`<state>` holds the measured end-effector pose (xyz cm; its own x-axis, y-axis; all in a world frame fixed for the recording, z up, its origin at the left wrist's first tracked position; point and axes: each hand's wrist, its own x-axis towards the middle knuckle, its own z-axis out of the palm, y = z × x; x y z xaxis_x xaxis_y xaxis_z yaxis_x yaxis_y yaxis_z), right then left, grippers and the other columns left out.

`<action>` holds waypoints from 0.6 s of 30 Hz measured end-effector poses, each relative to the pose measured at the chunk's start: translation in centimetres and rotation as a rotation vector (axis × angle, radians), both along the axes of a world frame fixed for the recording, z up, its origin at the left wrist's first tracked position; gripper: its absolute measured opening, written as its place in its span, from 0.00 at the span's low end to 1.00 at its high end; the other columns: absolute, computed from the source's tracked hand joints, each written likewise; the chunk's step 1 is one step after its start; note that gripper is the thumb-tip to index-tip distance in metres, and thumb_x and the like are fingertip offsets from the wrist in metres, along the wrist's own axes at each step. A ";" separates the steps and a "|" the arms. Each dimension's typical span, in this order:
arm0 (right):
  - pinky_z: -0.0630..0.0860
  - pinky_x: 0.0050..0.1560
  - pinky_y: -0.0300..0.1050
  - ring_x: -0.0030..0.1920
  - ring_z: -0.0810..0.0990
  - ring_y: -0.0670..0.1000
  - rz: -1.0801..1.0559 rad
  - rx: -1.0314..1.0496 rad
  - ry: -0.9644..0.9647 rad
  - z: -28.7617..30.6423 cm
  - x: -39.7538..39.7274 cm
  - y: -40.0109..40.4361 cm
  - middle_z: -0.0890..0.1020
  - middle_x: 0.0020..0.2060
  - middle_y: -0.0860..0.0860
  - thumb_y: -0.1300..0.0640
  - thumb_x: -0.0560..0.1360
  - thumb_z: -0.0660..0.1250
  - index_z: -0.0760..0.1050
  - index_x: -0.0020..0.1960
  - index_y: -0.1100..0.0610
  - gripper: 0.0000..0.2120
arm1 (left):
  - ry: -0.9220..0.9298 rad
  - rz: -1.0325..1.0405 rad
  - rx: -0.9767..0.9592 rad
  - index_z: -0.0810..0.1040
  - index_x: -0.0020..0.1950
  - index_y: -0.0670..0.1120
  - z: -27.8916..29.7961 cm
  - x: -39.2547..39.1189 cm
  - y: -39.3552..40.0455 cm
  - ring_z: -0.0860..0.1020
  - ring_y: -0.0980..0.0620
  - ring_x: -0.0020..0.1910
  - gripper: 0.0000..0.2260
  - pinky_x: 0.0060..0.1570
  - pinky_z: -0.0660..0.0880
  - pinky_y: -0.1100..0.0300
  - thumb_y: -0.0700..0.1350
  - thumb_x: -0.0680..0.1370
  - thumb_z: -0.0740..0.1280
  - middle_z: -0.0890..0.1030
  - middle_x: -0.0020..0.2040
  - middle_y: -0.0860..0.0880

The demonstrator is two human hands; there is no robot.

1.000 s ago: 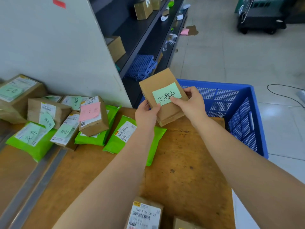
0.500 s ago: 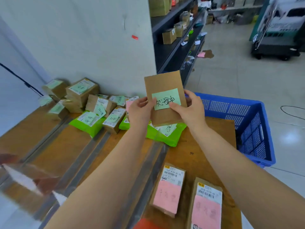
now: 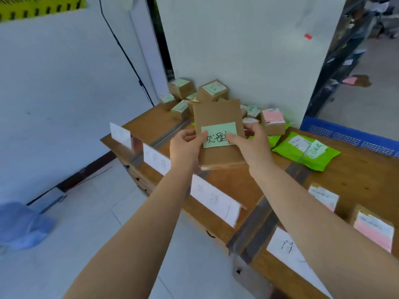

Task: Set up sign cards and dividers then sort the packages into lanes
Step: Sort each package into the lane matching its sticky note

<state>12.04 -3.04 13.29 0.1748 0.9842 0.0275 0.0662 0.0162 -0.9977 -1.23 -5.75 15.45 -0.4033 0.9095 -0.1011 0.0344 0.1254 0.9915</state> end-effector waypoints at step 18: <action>0.78 0.46 0.45 0.45 0.80 0.50 -0.027 -0.088 0.112 -4.3 -15.3 -8.3 0.79 0.41 0.48 0.58 0.72 0.70 0.73 0.46 0.53 0.07 | 0.127 -0.031 -0.092 0.76 0.45 0.51 -4.8 -17.4 -6.0 0.81 0.52 0.46 0.09 0.47 0.79 0.55 0.53 0.71 0.72 0.82 0.44 0.53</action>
